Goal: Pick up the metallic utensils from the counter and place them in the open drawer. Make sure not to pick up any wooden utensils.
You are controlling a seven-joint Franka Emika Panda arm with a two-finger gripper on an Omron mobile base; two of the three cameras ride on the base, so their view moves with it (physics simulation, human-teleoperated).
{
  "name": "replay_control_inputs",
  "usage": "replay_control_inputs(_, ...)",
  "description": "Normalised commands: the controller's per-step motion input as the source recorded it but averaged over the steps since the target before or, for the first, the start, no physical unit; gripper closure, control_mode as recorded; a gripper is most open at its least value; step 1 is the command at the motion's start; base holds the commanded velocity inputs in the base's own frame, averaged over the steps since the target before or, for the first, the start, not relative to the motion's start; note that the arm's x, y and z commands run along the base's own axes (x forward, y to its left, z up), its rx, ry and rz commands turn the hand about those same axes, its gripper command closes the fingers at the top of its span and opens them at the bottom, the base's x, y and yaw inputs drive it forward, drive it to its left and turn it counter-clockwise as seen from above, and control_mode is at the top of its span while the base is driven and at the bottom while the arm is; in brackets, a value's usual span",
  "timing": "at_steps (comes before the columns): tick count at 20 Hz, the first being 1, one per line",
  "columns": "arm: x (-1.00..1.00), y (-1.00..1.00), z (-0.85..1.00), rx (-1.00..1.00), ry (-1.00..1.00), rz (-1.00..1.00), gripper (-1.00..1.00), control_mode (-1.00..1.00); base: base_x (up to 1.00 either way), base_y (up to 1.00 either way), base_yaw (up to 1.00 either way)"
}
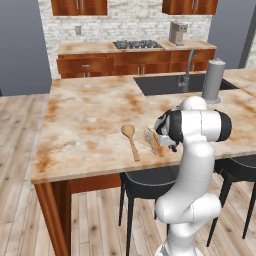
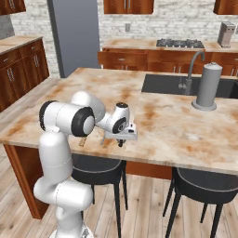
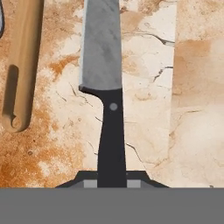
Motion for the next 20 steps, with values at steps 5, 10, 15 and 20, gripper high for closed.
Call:
replay_control_inputs(5,-0.19,0.00,0.88,0.02,-0.02,0.00,1.00,-1.00,0.00,0.00,0.00)
replay_control_inputs(10,-0.60,0.02,1.00,0.01,-0.02,0.00,1.00,-1.00,0.00,0.00,0.00)
replay_control_inputs(15,-0.93,0.10,1.00,0.00,0.00,0.00,1.00,-1.00,0.00,0.00,0.00)
replay_control_inputs(20,-1.00,0.41,1.00,0.00,-0.03,0.00,1.00,-1.00,0.00,0.00,0.00)
